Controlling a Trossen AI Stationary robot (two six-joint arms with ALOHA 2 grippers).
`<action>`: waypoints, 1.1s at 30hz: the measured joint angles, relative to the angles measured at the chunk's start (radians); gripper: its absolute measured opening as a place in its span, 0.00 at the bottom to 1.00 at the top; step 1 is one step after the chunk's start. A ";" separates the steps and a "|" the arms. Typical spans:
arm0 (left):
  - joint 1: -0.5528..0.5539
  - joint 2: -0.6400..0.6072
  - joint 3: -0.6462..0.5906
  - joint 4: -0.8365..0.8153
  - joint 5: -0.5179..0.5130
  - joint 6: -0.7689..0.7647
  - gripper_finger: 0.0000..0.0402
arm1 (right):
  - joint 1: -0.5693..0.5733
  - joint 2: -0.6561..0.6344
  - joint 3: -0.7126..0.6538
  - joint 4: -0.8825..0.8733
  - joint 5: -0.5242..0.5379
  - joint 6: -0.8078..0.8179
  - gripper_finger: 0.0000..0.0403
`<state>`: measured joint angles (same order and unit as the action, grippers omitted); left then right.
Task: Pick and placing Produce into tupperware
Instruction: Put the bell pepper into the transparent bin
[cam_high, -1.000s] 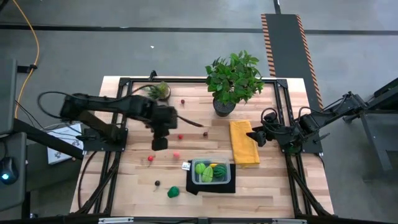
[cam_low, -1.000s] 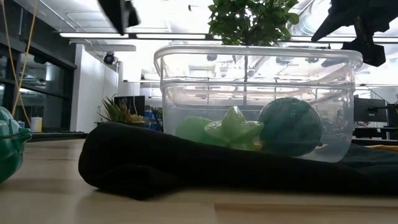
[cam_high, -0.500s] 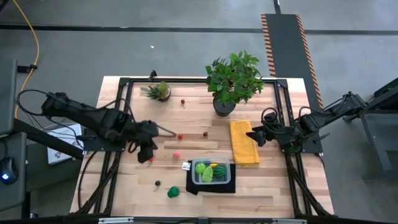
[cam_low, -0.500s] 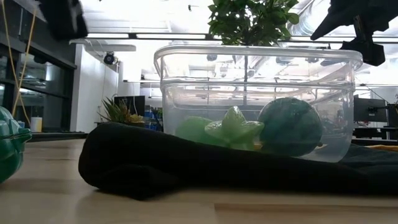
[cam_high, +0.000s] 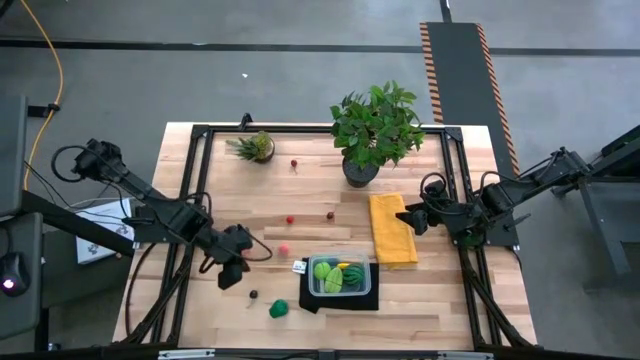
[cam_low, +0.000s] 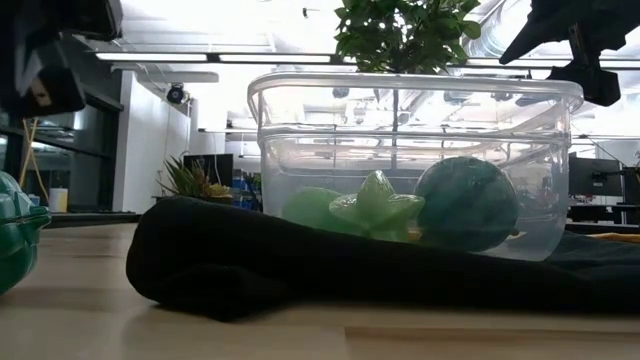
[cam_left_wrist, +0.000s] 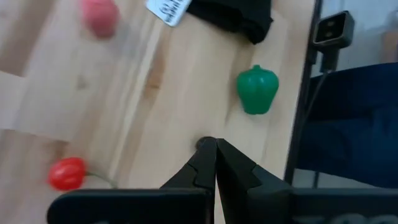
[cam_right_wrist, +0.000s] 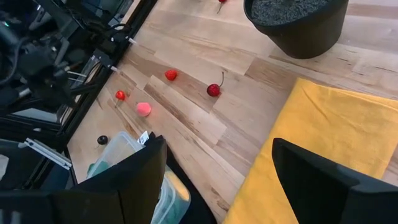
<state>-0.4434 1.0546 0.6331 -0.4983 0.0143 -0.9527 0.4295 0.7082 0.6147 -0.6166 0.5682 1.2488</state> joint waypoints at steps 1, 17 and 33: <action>-0.009 0.004 -0.013 0.029 0.000 -0.014 0.00 | 0.000 0.000 0.000 0.000 0.000 0.000 0.70; -0.125 0.133 -0.028 0.163 0.034 -0.060 0.00 | 0.000 0.005 0.000 0.011 0.025 0.011 0.70; -0.302 0.174 -0.029 0.201 0.017 -0.238 0.00 | -0.034 0.064 0.001 0.062 0.024 0.056 0.70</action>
<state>-0.7457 1.2289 0.6041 -0.2969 0.0315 -1.1911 0.3958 0.7727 0.6159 -0.5544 0.5920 1.3051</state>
